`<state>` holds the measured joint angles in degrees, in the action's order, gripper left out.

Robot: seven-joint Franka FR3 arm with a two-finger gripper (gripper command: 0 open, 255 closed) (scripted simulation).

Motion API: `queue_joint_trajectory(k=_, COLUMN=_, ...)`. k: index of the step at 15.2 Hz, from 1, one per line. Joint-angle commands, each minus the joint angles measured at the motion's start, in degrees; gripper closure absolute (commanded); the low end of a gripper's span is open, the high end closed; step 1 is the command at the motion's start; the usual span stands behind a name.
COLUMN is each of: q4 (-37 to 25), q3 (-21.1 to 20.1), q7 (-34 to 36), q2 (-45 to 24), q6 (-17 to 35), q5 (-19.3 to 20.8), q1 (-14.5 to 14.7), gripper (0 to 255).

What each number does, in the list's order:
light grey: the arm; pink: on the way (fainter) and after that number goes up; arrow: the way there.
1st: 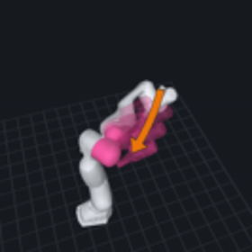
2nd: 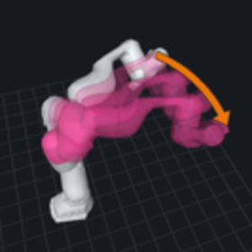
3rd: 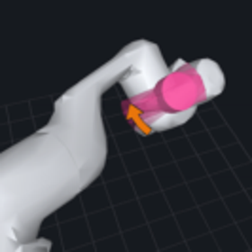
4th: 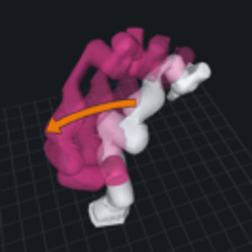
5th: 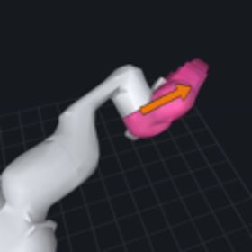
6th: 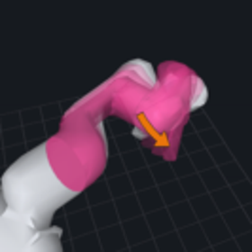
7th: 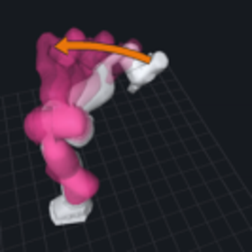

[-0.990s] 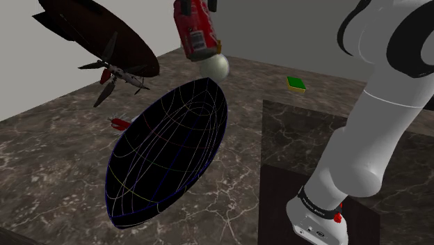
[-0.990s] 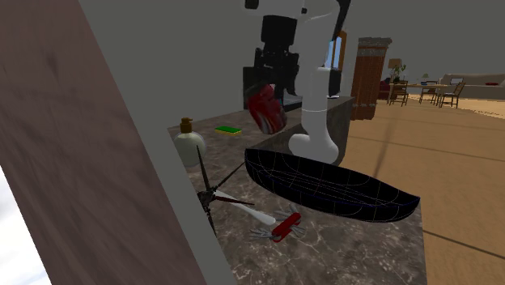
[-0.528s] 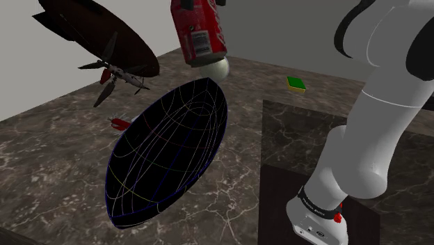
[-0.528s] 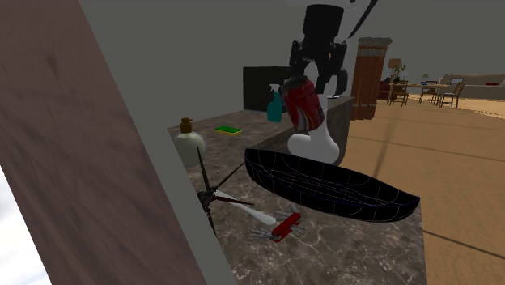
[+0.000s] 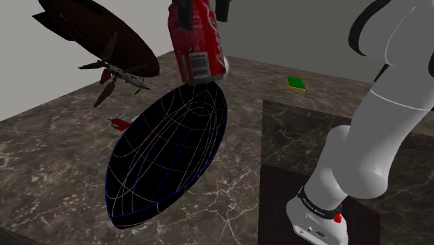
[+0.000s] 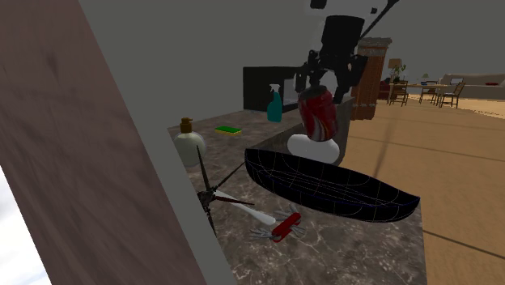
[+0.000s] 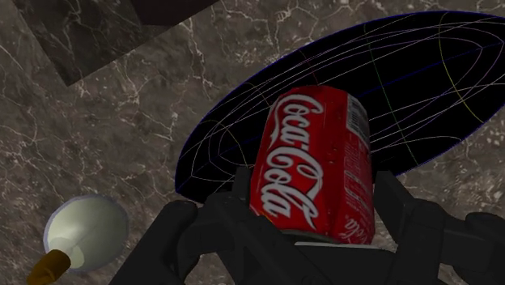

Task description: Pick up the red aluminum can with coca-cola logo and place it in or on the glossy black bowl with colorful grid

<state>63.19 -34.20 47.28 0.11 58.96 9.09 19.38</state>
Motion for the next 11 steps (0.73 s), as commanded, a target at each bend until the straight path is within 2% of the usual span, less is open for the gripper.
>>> queue_joint_trajectory(k=1, q4=4.8, q3=0.9, q7=-0.7, q2=2.6, q6=2.9, q5=-1.7, q1=-1.0, gripper=255)
queue_joint_trajectory(k=11, q4=21.2, q3=3.7, q7=-2.7, q2=10.1, q6=13.1, q5=-5.9, q1=-2.0, gripper=255)
